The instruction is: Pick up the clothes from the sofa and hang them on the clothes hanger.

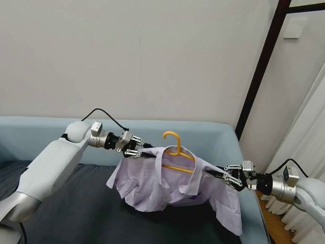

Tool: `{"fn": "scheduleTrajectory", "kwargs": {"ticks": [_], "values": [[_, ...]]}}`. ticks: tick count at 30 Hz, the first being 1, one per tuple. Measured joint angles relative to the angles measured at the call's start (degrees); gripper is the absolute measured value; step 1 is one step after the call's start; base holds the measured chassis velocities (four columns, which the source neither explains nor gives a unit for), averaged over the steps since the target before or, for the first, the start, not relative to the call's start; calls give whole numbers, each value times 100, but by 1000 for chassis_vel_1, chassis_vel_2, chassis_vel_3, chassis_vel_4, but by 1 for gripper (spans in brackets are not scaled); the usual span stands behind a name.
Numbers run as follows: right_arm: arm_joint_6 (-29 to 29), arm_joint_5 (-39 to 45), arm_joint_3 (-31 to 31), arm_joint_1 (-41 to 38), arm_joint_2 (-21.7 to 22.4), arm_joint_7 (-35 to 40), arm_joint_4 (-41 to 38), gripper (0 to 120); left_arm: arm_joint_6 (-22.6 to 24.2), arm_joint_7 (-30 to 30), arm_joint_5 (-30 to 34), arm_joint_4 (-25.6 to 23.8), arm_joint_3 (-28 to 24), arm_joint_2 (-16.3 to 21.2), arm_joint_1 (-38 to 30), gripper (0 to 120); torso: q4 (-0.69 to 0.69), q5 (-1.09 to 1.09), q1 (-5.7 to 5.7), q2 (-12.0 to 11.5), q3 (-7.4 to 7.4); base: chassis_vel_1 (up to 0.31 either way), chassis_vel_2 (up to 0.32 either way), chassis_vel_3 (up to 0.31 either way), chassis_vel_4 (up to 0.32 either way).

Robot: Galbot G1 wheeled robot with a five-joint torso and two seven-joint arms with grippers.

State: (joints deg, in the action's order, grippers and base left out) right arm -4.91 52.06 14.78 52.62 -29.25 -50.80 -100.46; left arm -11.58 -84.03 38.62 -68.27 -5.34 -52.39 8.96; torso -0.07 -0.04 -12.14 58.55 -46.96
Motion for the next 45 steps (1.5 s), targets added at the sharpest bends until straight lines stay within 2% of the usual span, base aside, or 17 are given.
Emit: {"fn": "scheduleTrajectory", "kwargs": {"ticks": [4,7,8,10,11,14,16,18,19,20,21,23,25,29,32,34,45], "values": [[340,786,131,-178,234,447,-276,7,-136,507,1346,-149,50,255,-57,65,0,0,0,0,0,0,0,0,0],[388,926,148,-206,271,552,-341,7,-136,618,1461,-193,89,289,-29,67,0,1,0,0,1,0,0,0,0],[447,1118,166,-255,323,705,-438,7,-135,798,1587,-259,173,326,43,77,0,0,1,0,1,0,0,0,0],[582,1388,200,-407,414,995,-598,7,-187,1293,1835,-435,423,366,355,84,0,1,1,1,1,0,0,0,0],[582,1388,200,-407,414,995,-598,7,-187,1293,1835,-435,423,366,355,84,0,1,1,1,1,0,0,0,0],[792,1528,257,-540,515,1336,-771,7,-391,1872,2074,-610,702,372,735,97,-1,0,0,0,1,0,0,0,0],[881,1547,287,-566,546,1464,-835,7,-444,2018,2130,-670,780,377,853,99,0,0,0,0,1,0,0,0,0],[1294,1562,558,-586,680,2057,-1102,7,-717,2852,2324,-1044,1102,380,1625,100,2,-3,1,0,0,0,0,0,0],[1413,1569,642,-587,718,2227,-1181,7,-760,3060,2325,-1182,1198,375,1856,100,2,-5,1,0,0,0,0,0,0],[1777,1631,800,-631,803,2763,-1374,7,-807,3510,2169,-1523,1535,349,2479,100,-1,2,1,1,1,0,0,0,0],[1777,1631,800,-631,803,2763,-1374,7,-807,3510,2169,-1523,1535,349,2479,100,-1,2,1,1,1,0,0,0,0],[2258,1791,841,-949,879,3410,-1570,7,-750,4089,1720,-2003,2064,238,3332,100,-1,0,1,1,1,0,0,0,0],[2405,1893,828,-1147,892,3612,-1622,7,-696,4234,1581,-2144,2237,183,3633,100,1,2,1,1,1,0,0,0,0],[3099,2569,723,-1975,900,4671,-1854,7,-522,4568,901,-2602,2866,-96,4740,100,1,1,1,1,1,0,0,0,0],[3323,2841,740,-2258,937,5029,-1919,7,-517,4569,671,-2655,2993,-251,5078,100,4,0,1,1,1,0,0,0,0],[3522,3010,753,-2476,985,5273,-1943,7,-588,4562,452,-2657,3075,-415,5308,100,-1,-1,1,1,1,0,0,0,0],[3898,3103,791,-2682,1069,5948,-2086,7,-803,4491,98,-2666,3168,-740,5648,100,0,1,1,1,0,0,0,0,0]]}}
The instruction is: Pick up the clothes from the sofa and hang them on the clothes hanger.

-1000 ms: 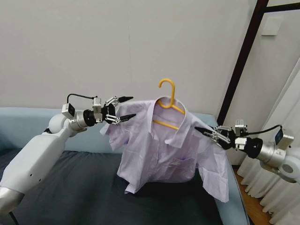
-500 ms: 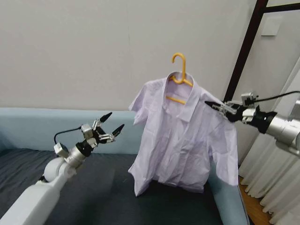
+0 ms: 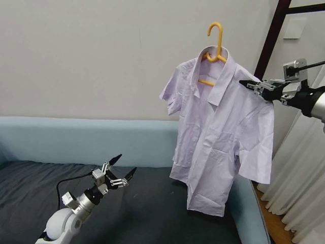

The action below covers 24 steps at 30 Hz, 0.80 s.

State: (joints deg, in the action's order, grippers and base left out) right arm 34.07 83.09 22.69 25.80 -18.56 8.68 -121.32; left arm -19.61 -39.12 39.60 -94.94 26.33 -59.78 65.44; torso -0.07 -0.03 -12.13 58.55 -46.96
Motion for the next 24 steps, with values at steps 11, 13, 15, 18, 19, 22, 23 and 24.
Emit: {"fn": "scheduleTrajectory", "kwargs": {"ticks": [11,13,15,18,19,22,23,24], "values": [[63,-726,2474,1963,41,1012,-525,7,-75,-7,-34,78,30,-106,-12,100,-1,-2,-1,1,1,0,0,0,0],[14,-879,2774,2294,-3,1074,-577,7,-89,-8,-40,95,23,-124,-15,100,-1,-1,0,0,1,0,0,0,0],[-82,-1248,3296,2948,-174,1219,-629,7,-126,-9,-75,142,-1,-161,-12,100,-1,-1,-1,0,1,0,0,0,0],[-147,-1514,3554,3306,-336,1243,-635,7,-153,-10,-113,177,-17,-170,-12,100,1,1,-1,0,0,0,0,0,0],[-191,-1759,3781,3618,-504,1209,-630,7,-173,-12,-143,207,-31,-173,-18,100,1,1,-1,-1,0,0,0,0,0],[-365,-2102,3978,4029,-788,1159,-629,7,-193,-9,-159,244,-41,-173,-44,100,0,1,-1,0,0,0,0,0,0],[-448,-2201,3997,4123,-887,1200,-634,7,-198,-10,-161,257,-44,-173,-54,100,-1,2,-1,-1,0,0,0,0,0],[-521,-2278,3999,4177,-984,1275,-648,7,-205,-10,-161,270,-45,-172,-62,100,-1,2,-1,-1,0,0,0,0,0]]}}
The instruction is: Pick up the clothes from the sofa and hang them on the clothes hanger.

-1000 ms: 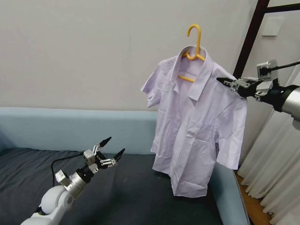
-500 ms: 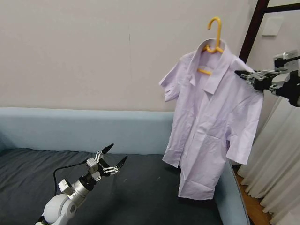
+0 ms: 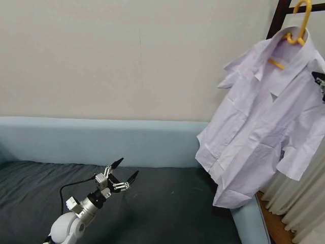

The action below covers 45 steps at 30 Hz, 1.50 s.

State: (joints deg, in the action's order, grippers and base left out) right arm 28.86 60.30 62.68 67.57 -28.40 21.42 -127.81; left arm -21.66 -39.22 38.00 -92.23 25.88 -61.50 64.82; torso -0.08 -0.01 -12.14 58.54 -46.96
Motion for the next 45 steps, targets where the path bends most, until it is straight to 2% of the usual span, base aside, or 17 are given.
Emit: {"fn": "scheduleTrajectory", "kwargs": {"ticks": [5,10,14,15,19,20,23,25,29,30,32,35,39,45], "values": [[-188,-271,-28,31,-335,222,-24,7,-61,0,0,83,0,-3,-16,100,1,-2,0,0,0,0,0,0,0],[-493,-786,-341,-157,-604,356,284,7,-112,0,-12,146,-4,-30,-15,100,1,-2,0,0,0,0,0,0,0],[-909,-1618,-1058,-696,-765,372,794,7,-114,-1,-36,154,-14,-69,-15,100,0,-1,0,0,0,0,0,0,0],[-909,-1618,-1058,-696,-765,372,794,7,-114,-1,-36,154,-14,-69,-15,100,0,-1,0,0,0,0,0,0,0],[-1399,-2482,-1943,-1405,-918,321,1402,7,-114,-1,-73,162,-7,-124,1,100,3,-1,0,-1,-1,0,0,0,0],[-1399,-2482,-1943,-1405,-918,321,1402,7,-114,-1,-73,162,-7,-124,1,100,3,-1,0,-1,-1,0,0,0,0],[-1688,-3142,-2470,-2061,-1088,165,1954,7,-115,0,-91,186,41,-136,34,100,-1,-2,0,0,0,0,0,0,0],[-1744,-3276,-2608,-2254,-1137,137,2106,7,-117,0,-95,197,58,-136,43,100,0,-2,0,0,-1,0,0,0,0],[-2269,-4054,-3331,-3253,-1501,-73,3196,7,-124,33,-120,242,115,-123,67,100,1,-2,0,0,-1,0,0,0,0],[-2269,-4054,-3331,-3253,-1501,-73,3196,7,-124,33,-120,242,115,-123,67,100,1,-2,0,0,-1,0,0,0,0],[-2537,-4405,-3648,-3667,-1709,-142,3717,7,-120,50,-122,242,131,-105,69,100,1,-1,0,0,-1,0,0,0,0],[-2695,-4633,-3851,-3977,-1865,-162,4082,7,-110,64,-122,243,142,-93,65,100,1,-2,0,-1,-1,0,0,0,0],[-3024,-5184,-4299,-4850,-2243,-89,4958,7,-95,109,-124,244,189,-86,61,100,3,-4,-1,0,-1,0,0,0,0],[-3227,-5773,-4504,-5407,-2645,220,5684,7,-94,124,-124,298,219,-99,59,100,1,-3,-1,-1,-1,0,0,0,0]]}}
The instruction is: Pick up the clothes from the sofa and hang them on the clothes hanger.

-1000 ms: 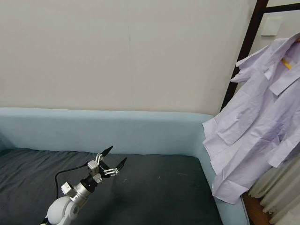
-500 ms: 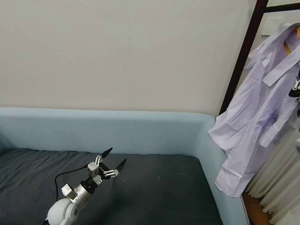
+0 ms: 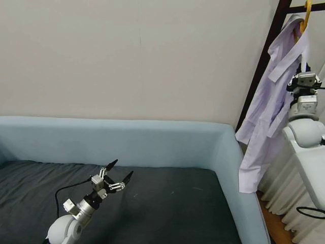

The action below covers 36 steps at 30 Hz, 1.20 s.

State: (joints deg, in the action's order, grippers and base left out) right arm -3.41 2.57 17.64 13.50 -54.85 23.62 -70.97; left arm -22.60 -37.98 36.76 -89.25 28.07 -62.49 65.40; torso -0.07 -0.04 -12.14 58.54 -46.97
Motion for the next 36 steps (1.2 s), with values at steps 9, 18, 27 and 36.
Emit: {"fn": "scheduleTrajectory", "kwargs": {"ticks": [9,18,27,36], "values": [[-301,-494,-116,-712,-398,41,1191,7,-17,3,4,111,-4,-62,-62,100,0,0,0,0,1,0,0,0,0],[-385,-456,-253,-1224,-487,40,1815,7,-58,0,11,125,-28,-58,-85,100,0,1,0,0,1,0,0,0,0],[-47,67,-641,-1653,-446,52,1933,7,-146,-21,28,102,8,-25,-41,100,1,0,0,0,1,0,0,0,0],[385,650,-940,-1981,-389,10,2206,7,-199,-28,58,94,25,-6,-46,100,0,-1,1,1,1,0,0,0,0]]}}
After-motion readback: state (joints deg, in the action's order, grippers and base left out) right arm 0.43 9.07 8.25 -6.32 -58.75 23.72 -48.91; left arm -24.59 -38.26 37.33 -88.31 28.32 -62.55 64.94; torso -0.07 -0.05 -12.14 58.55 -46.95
